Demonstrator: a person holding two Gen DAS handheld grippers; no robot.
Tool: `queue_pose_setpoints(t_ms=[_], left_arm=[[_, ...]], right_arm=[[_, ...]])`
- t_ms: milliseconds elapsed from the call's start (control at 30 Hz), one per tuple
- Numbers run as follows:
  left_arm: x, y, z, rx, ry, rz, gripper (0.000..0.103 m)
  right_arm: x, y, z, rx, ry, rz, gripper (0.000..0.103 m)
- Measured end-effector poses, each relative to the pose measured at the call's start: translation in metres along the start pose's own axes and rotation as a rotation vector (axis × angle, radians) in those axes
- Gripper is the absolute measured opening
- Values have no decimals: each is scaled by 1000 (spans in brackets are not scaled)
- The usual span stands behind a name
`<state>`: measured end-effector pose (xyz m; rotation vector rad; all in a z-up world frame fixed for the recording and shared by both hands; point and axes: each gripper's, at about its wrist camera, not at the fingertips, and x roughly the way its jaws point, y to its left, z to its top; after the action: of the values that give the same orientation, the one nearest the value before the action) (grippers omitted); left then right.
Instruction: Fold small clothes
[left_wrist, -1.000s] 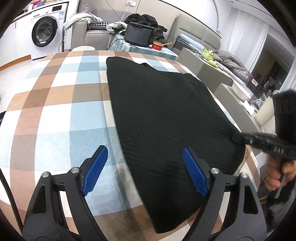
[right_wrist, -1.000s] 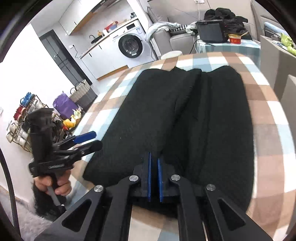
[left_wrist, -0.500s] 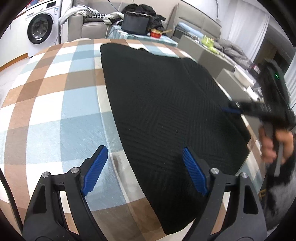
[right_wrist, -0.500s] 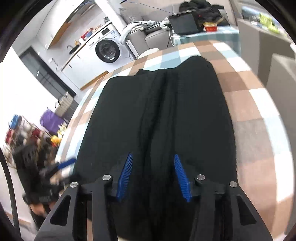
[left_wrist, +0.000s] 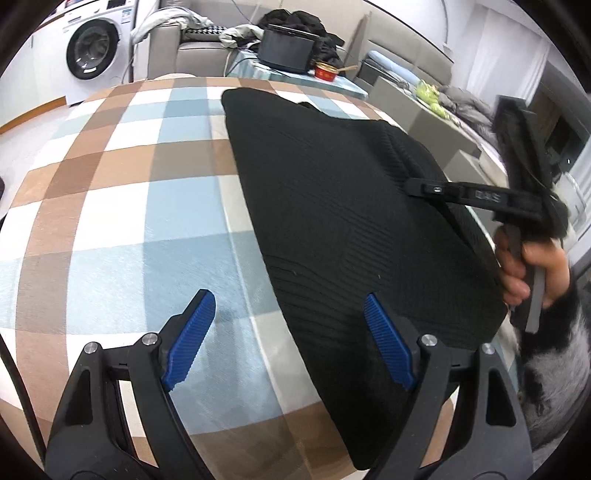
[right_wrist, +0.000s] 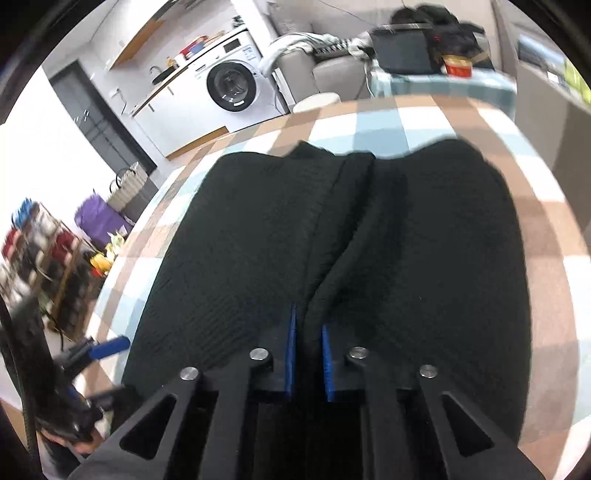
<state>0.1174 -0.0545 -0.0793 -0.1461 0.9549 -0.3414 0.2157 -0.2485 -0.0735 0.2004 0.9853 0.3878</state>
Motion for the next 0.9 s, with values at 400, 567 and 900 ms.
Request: queue_pose_setpoints(t_ms=[400,567,900], left_arm=[[-3,15,9,-75,-19,-29,81],[9,4,11,-60,3,-44,81],[54,-32,35,-25,37,-125,68]], right_arm=[[-57,-37,-3,64,-89,-227,10],[-44,-54,-18,96,-35,-271,19],[-78,-77,-57,167,4,-227,49]])
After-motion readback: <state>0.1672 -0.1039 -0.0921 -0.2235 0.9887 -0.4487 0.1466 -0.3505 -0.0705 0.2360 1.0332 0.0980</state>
